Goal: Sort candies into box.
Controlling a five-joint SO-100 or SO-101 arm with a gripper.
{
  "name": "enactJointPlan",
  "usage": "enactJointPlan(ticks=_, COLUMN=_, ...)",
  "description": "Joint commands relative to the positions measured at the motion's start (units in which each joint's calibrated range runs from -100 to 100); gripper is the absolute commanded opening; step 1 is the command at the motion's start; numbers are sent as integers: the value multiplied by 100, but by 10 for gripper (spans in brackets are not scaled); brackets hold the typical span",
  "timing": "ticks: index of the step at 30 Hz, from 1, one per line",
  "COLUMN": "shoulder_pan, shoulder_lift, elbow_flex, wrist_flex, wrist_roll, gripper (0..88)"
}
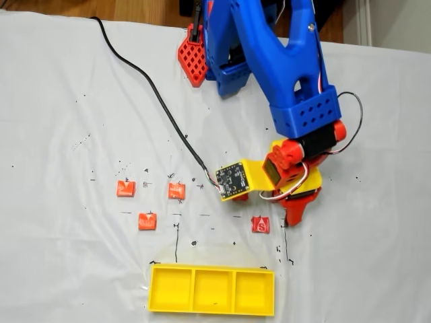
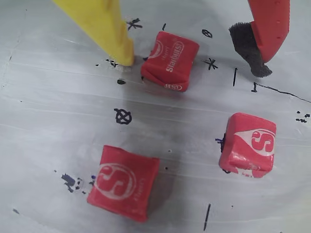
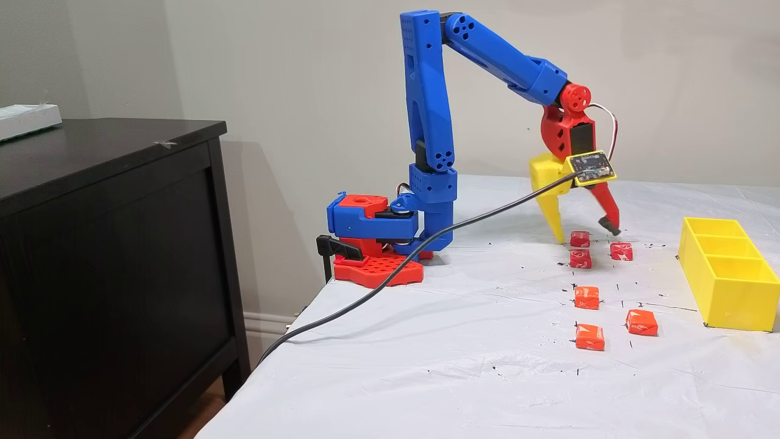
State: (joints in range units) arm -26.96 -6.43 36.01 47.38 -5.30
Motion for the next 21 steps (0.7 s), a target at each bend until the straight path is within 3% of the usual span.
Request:
enactJointPlan(ticks=1, shoulder_pan=-12, shoulder_lift=287, elbow_flex=-411, wrist_flex=-133, wrist_roll=-5, gripper=223)
enactJointPlan(ticks=9, shoulder_pan=-130, shoulder_lift=109, elbow_flex=-238, wrist_flex=-27, wrist_roll=117, gripper=154)
enactJointPlan(ticks=21, shoulder_pan=-121, shoulder_lift=711, elbow_flex=-483, wrist_flex=-18, wrist_roll=142, gripper=163)
